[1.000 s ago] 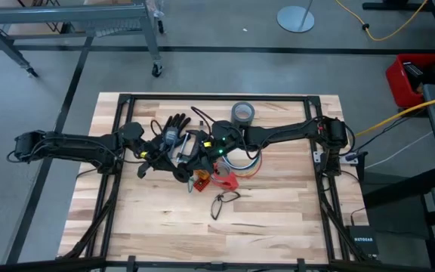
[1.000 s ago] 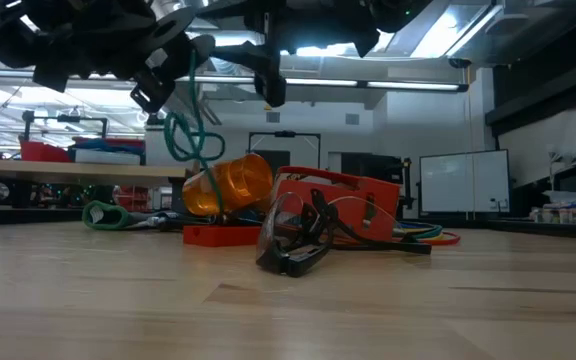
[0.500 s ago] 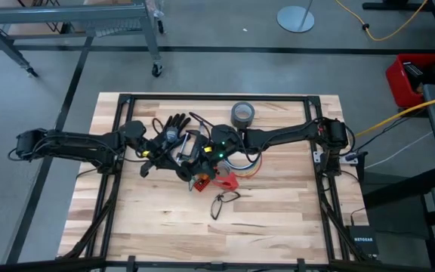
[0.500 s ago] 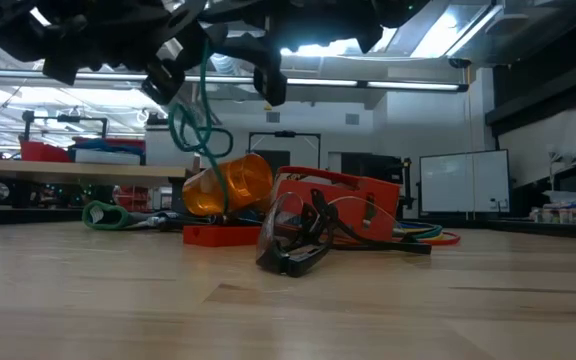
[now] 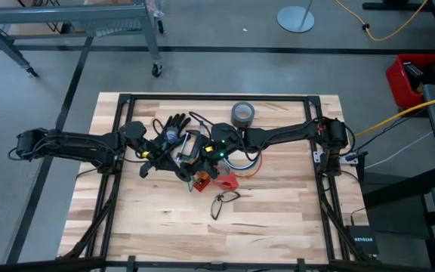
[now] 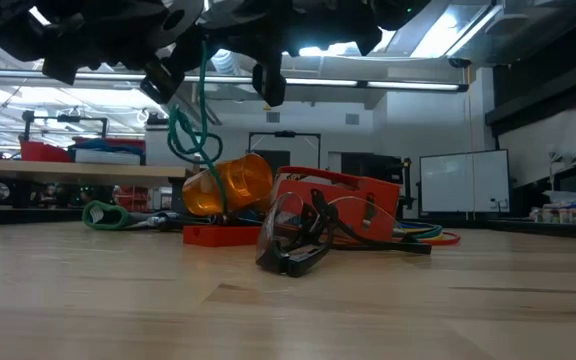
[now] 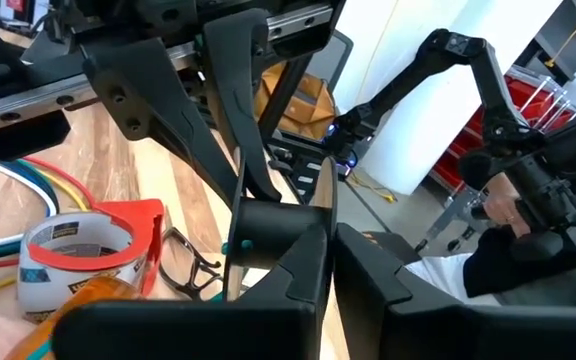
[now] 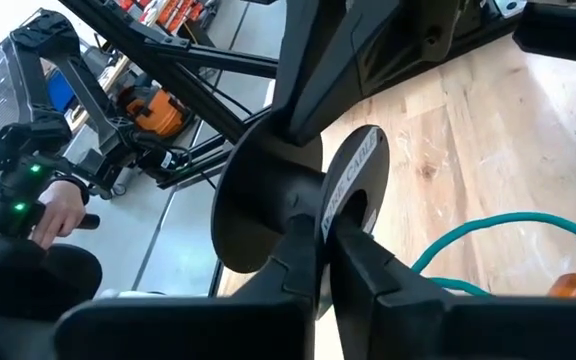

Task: Coil cords
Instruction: Coil the green wire on the spool

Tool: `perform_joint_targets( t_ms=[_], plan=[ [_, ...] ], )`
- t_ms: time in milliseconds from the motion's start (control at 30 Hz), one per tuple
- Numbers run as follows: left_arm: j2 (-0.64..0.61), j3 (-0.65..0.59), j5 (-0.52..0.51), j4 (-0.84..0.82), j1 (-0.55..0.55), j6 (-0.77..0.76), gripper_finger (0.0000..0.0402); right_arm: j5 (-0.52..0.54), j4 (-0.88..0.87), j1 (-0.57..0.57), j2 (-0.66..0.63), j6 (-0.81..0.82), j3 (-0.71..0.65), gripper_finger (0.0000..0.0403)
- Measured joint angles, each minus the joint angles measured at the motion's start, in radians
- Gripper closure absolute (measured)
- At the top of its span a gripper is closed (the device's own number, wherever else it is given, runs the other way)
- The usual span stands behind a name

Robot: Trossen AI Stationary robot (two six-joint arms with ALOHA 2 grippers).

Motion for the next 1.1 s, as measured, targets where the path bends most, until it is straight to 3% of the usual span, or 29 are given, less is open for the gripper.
perform_joint_targets(
  t_ms=[267, 500, 867, 1100],
  plan=[
    [-0.025, 0.000, -0.023, 0.007, 0.001, -0.041, 0.0328, -0.009, 0.005, 0.000, -0.001, 0.002, 0.000, 0.0388],
    [-0.125, 0.000, -0.020, 0.005, 0.002, -0.102, 0.0281, -0.022, -0.002, 0.001, -0.001, 0.002, 0.000, 0.0388],
    [-0.246, 0.000, 0.042, -0.113, 0.001, -0.057, 0.0285, -0.160, 0.009, -0.064, -0.084, -0.021, 0.000, 0.0388],
    [-0.233, 0.000, -0.051, -0.220, 0.000, 0.108, 0.0286, -0.168, -0.040, -0.158, -0.252, -0.130, 0.000, 0.0388]
  ],
)
